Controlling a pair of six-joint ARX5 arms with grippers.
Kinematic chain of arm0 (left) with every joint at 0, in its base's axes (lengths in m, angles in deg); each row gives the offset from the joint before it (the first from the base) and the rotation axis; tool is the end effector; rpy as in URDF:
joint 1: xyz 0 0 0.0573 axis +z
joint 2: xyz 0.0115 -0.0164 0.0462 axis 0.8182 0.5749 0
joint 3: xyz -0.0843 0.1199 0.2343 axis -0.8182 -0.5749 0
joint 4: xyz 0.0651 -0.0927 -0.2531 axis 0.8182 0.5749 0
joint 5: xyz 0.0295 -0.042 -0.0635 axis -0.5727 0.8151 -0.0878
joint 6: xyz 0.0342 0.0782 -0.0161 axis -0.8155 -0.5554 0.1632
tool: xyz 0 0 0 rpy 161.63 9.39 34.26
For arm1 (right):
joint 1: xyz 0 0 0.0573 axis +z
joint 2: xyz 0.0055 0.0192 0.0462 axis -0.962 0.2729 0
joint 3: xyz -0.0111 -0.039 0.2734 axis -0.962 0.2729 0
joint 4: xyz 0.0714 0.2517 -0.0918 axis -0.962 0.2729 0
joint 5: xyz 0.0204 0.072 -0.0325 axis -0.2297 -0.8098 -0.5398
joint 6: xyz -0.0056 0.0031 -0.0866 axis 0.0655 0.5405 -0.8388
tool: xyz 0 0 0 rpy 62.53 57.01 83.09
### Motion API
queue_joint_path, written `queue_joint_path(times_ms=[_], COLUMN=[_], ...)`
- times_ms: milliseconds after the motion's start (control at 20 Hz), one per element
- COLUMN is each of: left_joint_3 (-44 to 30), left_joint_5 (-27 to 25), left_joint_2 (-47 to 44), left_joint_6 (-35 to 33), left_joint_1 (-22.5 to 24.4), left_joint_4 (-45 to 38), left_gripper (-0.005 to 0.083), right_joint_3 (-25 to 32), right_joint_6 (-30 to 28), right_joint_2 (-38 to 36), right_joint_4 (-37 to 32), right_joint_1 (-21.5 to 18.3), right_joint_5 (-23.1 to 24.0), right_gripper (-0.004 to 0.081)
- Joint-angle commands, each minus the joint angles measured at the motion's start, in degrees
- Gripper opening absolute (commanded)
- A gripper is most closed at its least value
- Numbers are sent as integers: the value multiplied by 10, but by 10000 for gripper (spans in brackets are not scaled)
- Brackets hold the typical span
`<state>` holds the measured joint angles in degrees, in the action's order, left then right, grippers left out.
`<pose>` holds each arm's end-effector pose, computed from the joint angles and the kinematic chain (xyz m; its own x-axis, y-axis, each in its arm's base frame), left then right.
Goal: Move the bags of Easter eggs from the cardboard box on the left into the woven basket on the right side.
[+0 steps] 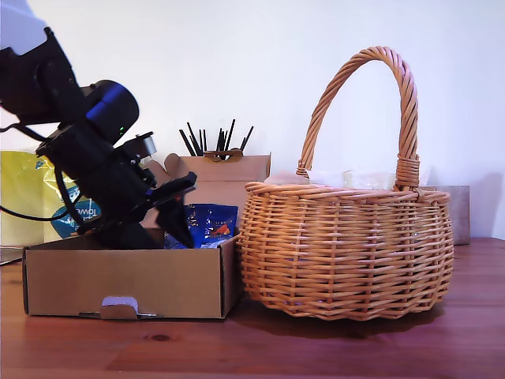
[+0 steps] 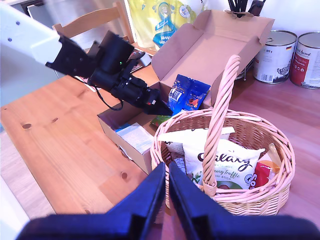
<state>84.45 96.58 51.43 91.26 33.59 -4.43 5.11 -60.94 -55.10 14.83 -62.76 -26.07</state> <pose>0.4010 -0.1785 0.1113 0.5045 -0.4930 -0.7089 0.3340 0.8685 -0.3663 0.1224 0.0634 0.3185 0.6772 0.6608 -0.3237 -0.6708 0.7352 0.0974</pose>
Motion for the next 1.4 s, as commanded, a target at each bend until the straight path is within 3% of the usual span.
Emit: queue_joint_path(times_ms=[0,100,250,450,800,900,1100,1150,1350], left_joint_3=[-4,-2,-2,-2,-2,-2,-2,-2,-2], left_joint_5=[6,-14,-82,-134,-165,-178,-176,-171,-148], left_joint_2=[28,28,28,31,51,54,54,54,47], left_joint_6=[0,-1,-11,-23,-45,-45,-45,-45,-45], left_joint_1=[-25,-46,-66,-66,-65,-61,-50,-50,-50], left_joint_4=[20,24,29,60,70,92,113,111,113], left_gripper=[762,762,762,762,758,683,220,170,161], right_joint_3=[-1,-1,-1,-1,-1,-1,-1,-1,-1], right_joint_6=[-1,-1,-1,-1,1,1,1,1,1], right_joint_2=[-1,-1,-1,-1,-1,-1,-1,-1,-1], right_joint_4=[-4,-4,-6,-7,-7,-7,-7,-7,-6], right_joint_1=[5,6,6,6,6,7,16,18,27], right_joint_5=[0,0,0,-1,-1,-2,-2,-2,-2], right_gripper=[-12,-12,-12,-12,-12,-12,-12,-12,-12])
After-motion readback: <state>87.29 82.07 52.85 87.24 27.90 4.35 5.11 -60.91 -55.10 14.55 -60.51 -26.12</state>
